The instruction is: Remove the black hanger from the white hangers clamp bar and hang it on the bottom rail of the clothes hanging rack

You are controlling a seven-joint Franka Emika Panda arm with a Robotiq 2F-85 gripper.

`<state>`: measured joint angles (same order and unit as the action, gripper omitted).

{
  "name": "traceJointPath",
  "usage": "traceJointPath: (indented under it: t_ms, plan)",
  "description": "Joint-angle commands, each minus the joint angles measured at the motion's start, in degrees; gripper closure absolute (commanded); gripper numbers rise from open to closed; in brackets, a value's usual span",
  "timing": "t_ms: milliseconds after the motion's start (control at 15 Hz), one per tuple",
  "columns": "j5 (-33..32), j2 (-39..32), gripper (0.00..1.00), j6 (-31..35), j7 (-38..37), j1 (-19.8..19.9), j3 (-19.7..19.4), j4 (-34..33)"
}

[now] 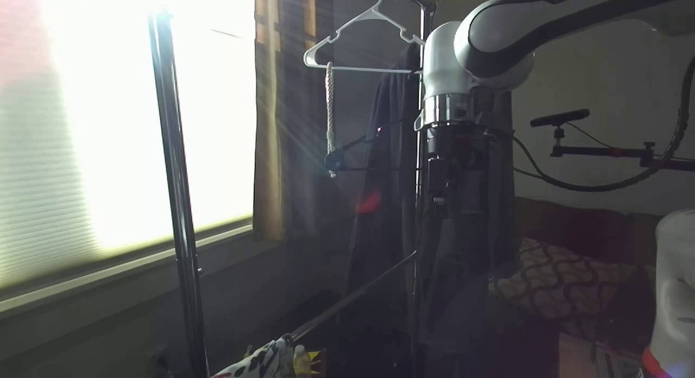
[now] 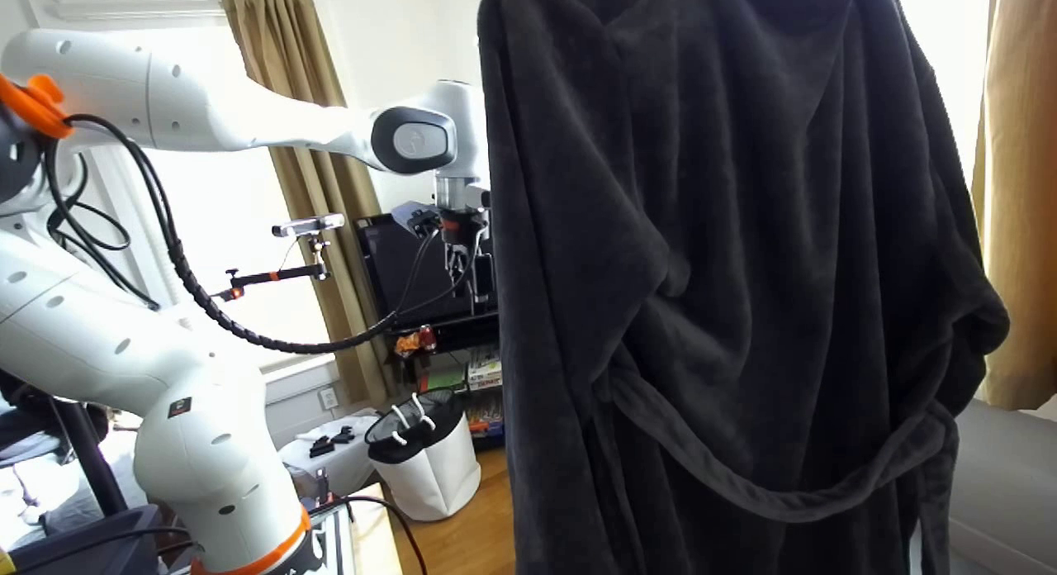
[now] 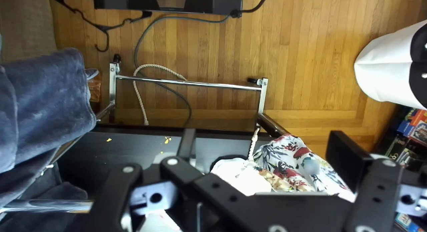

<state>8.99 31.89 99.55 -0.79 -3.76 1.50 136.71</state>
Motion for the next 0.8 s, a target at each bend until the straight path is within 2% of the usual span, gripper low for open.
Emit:
traceJointPath:
  t_ms: [0, 200, 333, 467, 533, 733]
  plan:
    - [-3.0, 9.0, 0.0, -2.9, 3.4, 2.2, -2.3, 1.7]
    - [-0.1, 13.3, 0.0, -9.1, 7.2, 2.3, -6.3, 0.0]
    - [-1.9, 17.0, 0.0, -12.1, 7.2, 3.5, -6.4, -0.7]
    - [-4.2, 20.5, 0.0, -8.5, 4.8, 6.0, -5.7, -0.9]
    - [-2.5, 16.1, 0.0, -9.7, 6.5, 4.2, -6.4, -1.9]
    - [-3.5, 19.7, 0.0, -9.4, 6.0, 5.5, -6.4, -2.1]
